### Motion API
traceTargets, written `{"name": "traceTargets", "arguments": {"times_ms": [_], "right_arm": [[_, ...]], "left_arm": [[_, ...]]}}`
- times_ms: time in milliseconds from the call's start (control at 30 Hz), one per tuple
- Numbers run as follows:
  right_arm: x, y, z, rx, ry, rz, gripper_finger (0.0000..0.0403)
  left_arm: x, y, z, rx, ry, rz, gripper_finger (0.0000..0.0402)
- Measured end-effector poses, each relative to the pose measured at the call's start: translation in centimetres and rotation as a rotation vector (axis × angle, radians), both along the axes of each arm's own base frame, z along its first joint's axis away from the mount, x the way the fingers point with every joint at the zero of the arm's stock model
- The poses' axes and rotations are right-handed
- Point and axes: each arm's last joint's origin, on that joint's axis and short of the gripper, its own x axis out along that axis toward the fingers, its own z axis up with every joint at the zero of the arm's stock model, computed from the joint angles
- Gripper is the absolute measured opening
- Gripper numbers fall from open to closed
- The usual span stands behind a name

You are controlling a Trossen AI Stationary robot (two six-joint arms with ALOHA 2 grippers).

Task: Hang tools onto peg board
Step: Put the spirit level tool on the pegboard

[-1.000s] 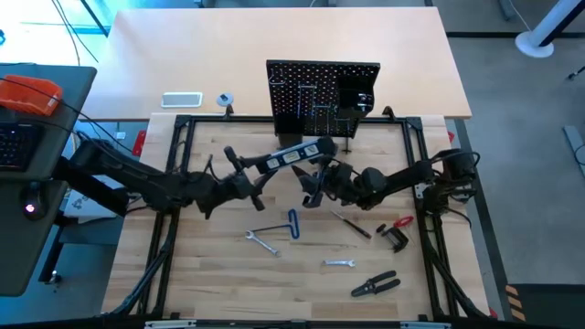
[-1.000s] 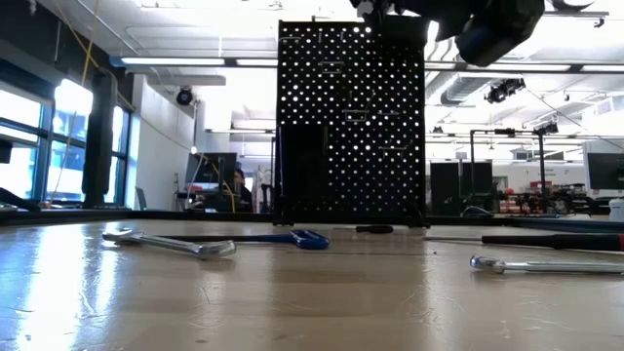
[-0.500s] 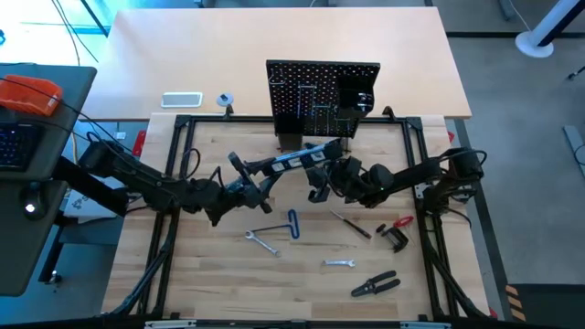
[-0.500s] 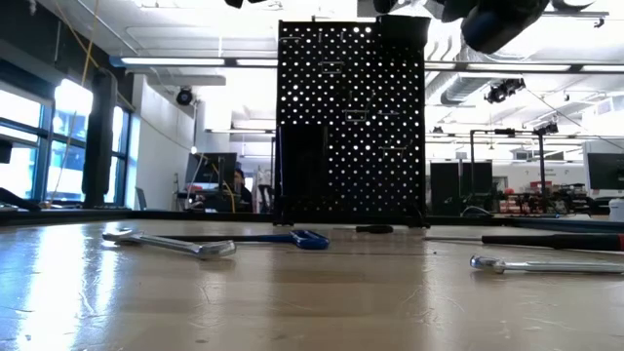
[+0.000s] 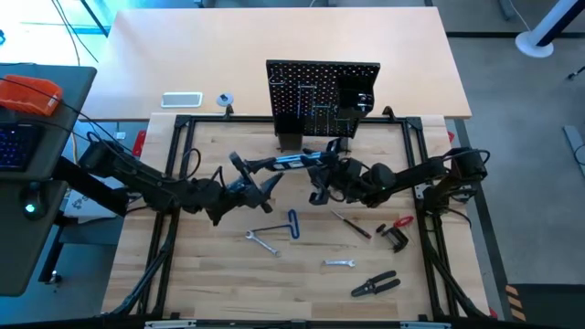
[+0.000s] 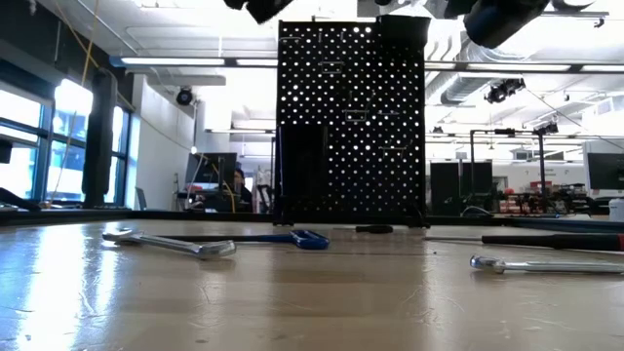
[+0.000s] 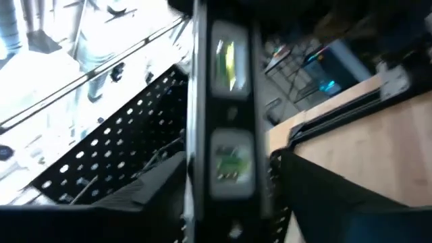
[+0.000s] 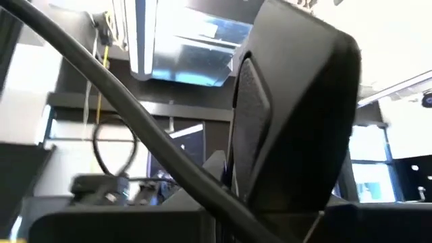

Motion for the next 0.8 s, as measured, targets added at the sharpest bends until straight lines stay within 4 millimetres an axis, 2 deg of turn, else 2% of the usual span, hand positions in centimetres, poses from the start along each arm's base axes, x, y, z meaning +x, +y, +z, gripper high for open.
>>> {"name": "traceTargets", "arguments": {"times_ms": [133, 367, 467, 567, 633, 800], "right_arm": [[-0.1, -0.1, 0.2, -0.014, 0.036, -0.019, 0.0053], [-0.9, 0.0, 1.7, -0.050, 0.073, 0.011, 0.0053], [-1.4, 0.0, 2.4, -0.046, 0.129, 0.025, 0.0051], [-1.3, 0.4, 2.0, -0.101, 0.272, 0.121, 0.0048], [-1.1, 0.6, 1.6, -0.111, 0.384, 0.169, 0.0048], [-0.8, 0.9, 3.0, -0.111, 0.508, 0.191, 0.0048]], "left_arm": [[-0.3, -0.4, 0.2, -0.059, -0.037, -0.025, 0.0281], [-0.8, -1.1, 1.3, -0.184, -0.061, -0.140, 0.0291], [-1.0, -0.3, 2.3, -0.316, -0.059, -0.228, 0.0292], [-1.2, 1.0, 3.5, -0.451, -0.082, -0.280, 0.0292], [-1.4, 1.6, 4.0, -0.474, -0.100, -0.290, 0.0293], [-2.0, 2.1, 5.1, -0.464, -0.142, -0.331, 0.0293]]}}
